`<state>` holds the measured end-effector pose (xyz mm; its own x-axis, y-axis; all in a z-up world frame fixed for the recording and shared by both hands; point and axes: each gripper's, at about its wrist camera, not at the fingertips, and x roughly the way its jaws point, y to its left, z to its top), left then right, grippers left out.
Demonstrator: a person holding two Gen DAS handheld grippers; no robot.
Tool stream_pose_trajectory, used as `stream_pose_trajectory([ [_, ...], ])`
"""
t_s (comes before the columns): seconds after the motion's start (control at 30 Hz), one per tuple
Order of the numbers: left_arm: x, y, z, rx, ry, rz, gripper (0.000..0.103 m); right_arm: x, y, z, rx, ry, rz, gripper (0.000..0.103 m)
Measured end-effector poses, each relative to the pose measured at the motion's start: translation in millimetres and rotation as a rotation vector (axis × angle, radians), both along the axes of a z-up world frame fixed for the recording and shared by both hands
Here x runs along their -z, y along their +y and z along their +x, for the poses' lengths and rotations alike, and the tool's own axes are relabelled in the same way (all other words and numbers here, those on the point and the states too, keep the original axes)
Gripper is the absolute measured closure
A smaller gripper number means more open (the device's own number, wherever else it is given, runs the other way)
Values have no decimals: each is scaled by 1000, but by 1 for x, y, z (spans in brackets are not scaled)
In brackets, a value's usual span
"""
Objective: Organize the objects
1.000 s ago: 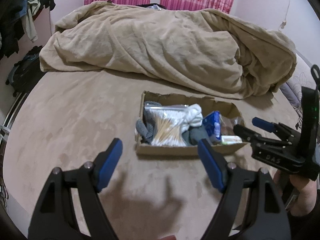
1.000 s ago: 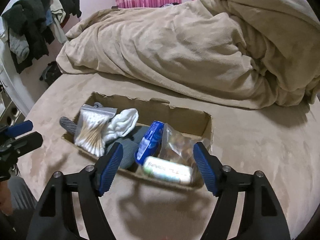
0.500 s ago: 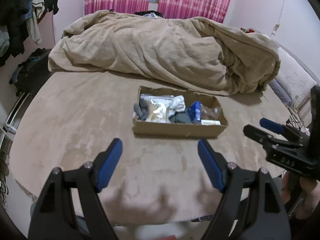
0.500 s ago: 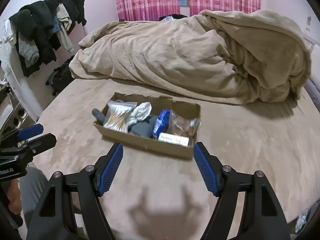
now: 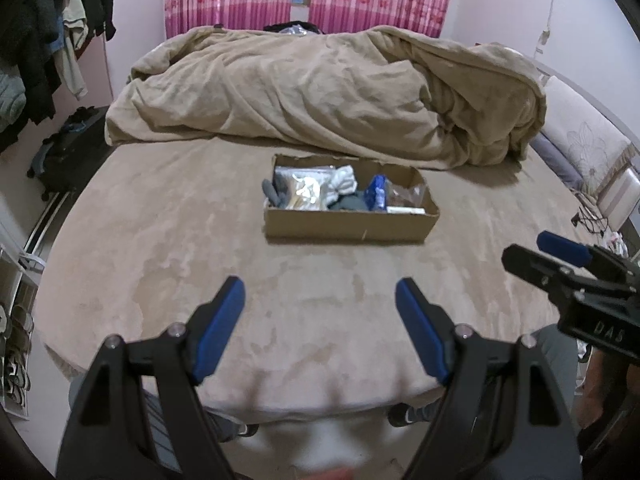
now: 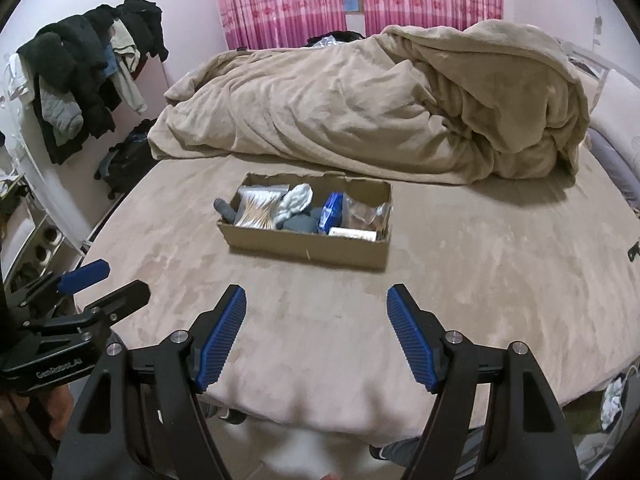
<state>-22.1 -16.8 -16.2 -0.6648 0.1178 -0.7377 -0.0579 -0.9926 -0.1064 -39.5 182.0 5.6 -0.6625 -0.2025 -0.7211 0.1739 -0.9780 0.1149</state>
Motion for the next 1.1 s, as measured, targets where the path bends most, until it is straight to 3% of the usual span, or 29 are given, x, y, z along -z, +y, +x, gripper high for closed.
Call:
stream_pose_trajectory([
  [1.1, 6, 4, -5, 8, -24, 7, 24, 15, 8, -4, 17, -23, -17, 27],
])
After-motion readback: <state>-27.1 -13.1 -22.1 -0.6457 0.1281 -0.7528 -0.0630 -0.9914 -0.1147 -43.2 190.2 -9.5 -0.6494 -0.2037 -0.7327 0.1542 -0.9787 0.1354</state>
